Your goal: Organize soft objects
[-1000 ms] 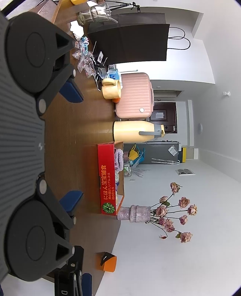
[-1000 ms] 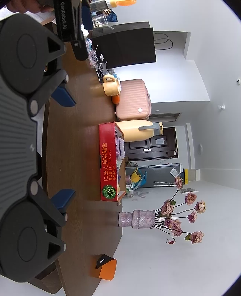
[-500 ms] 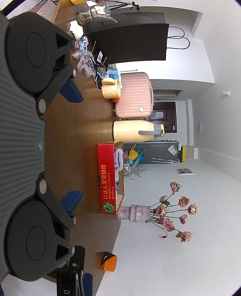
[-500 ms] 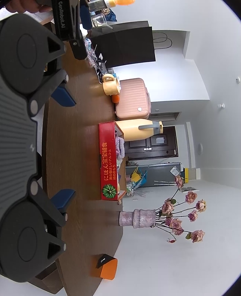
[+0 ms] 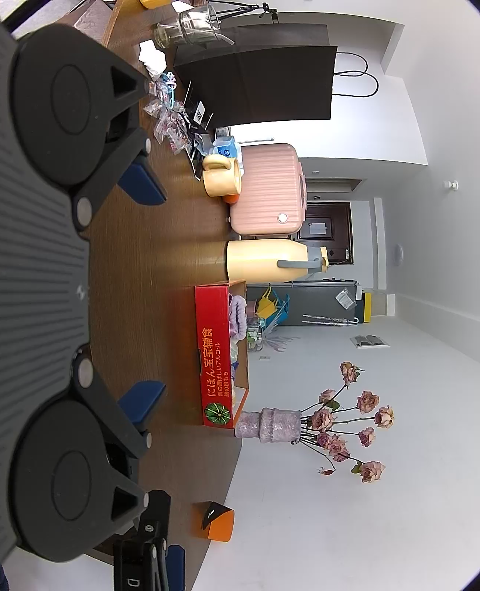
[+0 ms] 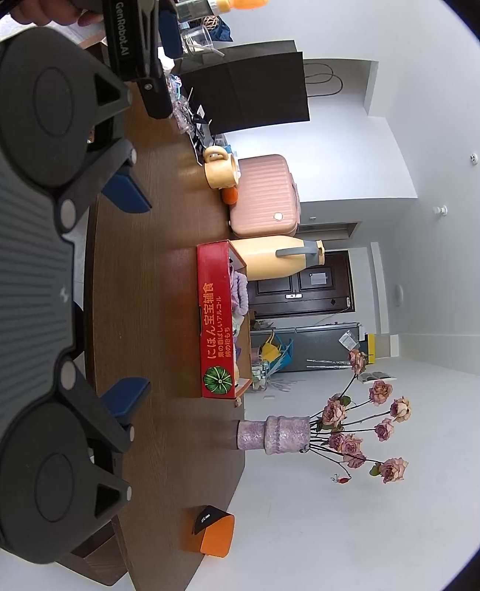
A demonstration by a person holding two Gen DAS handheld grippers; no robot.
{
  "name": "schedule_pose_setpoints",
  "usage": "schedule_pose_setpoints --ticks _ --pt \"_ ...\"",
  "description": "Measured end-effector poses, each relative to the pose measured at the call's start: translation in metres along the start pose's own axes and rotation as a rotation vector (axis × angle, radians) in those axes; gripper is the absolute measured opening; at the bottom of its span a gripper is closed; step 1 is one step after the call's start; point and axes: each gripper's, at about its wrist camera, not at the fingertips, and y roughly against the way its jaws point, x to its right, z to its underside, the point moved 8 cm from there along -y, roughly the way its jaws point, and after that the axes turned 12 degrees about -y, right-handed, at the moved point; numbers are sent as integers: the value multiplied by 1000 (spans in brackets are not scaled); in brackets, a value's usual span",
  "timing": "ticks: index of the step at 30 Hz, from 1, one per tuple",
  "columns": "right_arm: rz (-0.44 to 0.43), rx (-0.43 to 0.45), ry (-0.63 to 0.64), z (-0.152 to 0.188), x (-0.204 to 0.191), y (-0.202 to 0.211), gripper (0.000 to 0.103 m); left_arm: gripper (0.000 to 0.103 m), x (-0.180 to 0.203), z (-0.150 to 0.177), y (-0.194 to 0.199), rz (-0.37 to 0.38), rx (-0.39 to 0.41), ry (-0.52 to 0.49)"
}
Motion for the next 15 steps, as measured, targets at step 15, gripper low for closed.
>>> schedule_pose_setpoints --ticks 15 --pt "-1 0 -1 1 0 0 96 103 1 1 0 7 -1 -7"
